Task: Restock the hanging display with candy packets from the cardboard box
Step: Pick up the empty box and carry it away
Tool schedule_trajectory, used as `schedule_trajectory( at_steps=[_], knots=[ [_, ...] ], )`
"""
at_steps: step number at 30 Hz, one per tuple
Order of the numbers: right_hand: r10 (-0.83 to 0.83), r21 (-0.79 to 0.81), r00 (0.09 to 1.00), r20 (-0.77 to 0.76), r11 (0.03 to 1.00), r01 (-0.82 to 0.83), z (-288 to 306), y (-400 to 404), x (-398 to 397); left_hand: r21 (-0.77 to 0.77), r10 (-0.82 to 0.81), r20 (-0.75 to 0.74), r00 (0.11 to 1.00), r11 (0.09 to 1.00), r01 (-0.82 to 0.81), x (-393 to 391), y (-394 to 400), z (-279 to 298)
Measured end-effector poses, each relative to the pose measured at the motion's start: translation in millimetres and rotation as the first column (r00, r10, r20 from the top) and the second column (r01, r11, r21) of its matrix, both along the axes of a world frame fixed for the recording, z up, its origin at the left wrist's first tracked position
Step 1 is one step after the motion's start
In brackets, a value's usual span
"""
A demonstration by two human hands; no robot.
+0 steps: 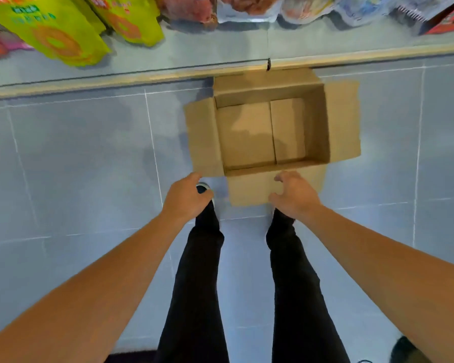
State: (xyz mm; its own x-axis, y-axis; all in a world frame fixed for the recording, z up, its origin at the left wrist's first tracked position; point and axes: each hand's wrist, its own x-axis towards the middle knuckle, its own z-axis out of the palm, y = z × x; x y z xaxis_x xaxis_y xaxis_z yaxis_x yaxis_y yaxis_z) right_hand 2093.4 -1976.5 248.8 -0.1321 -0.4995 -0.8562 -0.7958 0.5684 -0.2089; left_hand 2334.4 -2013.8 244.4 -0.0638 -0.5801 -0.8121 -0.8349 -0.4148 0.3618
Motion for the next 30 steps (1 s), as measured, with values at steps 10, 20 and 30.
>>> schedule_trajectory(
  at_steps=[10,20,30],
  knots=[
    [-0.991,0.374,0.128,-0.034,0.106,0.921,-185,15,34,0.168,0.385,-0.008,0.923,0.91,-0.378,-12,-48,-157],
    [-0.995,0.358,-0.051,-0.087,-0.079,0.93,-302,26,28,0.358,0.422,-0.117,0.899,0.863,-0.358,-60,-45,-258],
    [-0.982,0.162,-0.154,-0.111,-0.171,0.972,-300,77,-70,0.552,0.267,-0.19,0.945,0.825,-0.122,-151,7,-259]
  ],
)
